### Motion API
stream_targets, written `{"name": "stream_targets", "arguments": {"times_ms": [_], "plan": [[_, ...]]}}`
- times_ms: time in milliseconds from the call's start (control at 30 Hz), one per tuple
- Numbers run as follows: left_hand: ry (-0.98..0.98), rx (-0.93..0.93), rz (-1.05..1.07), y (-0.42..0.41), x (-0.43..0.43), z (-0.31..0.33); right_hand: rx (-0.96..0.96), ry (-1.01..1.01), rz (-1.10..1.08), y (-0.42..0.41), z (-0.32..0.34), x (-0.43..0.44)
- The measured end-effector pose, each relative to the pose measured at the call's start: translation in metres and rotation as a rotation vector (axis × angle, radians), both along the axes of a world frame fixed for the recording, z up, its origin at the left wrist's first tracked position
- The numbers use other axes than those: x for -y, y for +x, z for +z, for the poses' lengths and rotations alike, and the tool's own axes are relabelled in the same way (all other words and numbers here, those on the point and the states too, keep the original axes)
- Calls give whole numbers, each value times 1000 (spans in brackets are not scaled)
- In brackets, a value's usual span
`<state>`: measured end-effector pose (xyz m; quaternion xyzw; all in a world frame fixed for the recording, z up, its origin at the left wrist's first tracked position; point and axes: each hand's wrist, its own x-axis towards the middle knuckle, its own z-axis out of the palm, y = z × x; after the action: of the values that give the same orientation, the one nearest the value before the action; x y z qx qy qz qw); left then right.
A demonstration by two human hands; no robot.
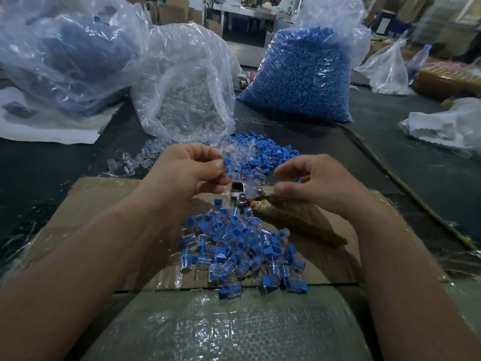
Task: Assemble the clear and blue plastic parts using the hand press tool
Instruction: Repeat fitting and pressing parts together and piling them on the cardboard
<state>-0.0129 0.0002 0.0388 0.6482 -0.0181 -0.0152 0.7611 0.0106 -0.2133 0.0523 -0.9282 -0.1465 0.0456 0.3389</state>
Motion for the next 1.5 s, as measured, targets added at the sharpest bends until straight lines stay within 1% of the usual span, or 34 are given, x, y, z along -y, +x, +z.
{"name": "stream_targets", "arguments": {"times_ms": [100, 133, 200, 300, 367, 433, 567, 733, 867, 933, 1000, 1067, 1133, 1233, 1500], "plan": [[4, 10, -14, 1, -1, -1, -262, -176, 54, 1, -1, 6], [4, 14, -18, 1, -1, -1, -301, -212, 52, 0, -1, 6], [2, 17, -27, 3, -2, -1, -311, -276, 39, 0, -2, 4], [-1, 17, -35, 4, -3, -3, -285, -369, 56, -2, -2, 1], [-1, 18, -34, 5, -3, -4, -257, -386, 59, -3, -2, -2], [5, 22, -35, 6, -3, -6, -192, -403, 35, -3, -2, -7], [1, 25, -37, 8, -4, -7, -24, -548, 12, -5, -5, -18], [-5, 24, -29, 8, -4, -8, 87, -583, -22, -2, -11, -22], [2, 35, -15, 8, -4, -8, 92, -551, -37, -3, -14, -20], [5, 43, 1, 8, -3, -8, 141, -485, -69, -3, -12, -18], [9, 58, 22, 7, -3, -8, 228, -413, -107, -2, -10, -17], [-3, 74, 43, 6, -3, -7, 272, -303, -136, -3, -9, -19], [-4, 96, 63, 4, -1, -7, 262, -195, -141, -6, -9, -22], [39, 153, 92, 2, 2, -6, 232, -105, -115, -9, -10, -28], [123, 248, 158, -1, 6, -2, 166, -82, -36, -17, -12, -37]]}}
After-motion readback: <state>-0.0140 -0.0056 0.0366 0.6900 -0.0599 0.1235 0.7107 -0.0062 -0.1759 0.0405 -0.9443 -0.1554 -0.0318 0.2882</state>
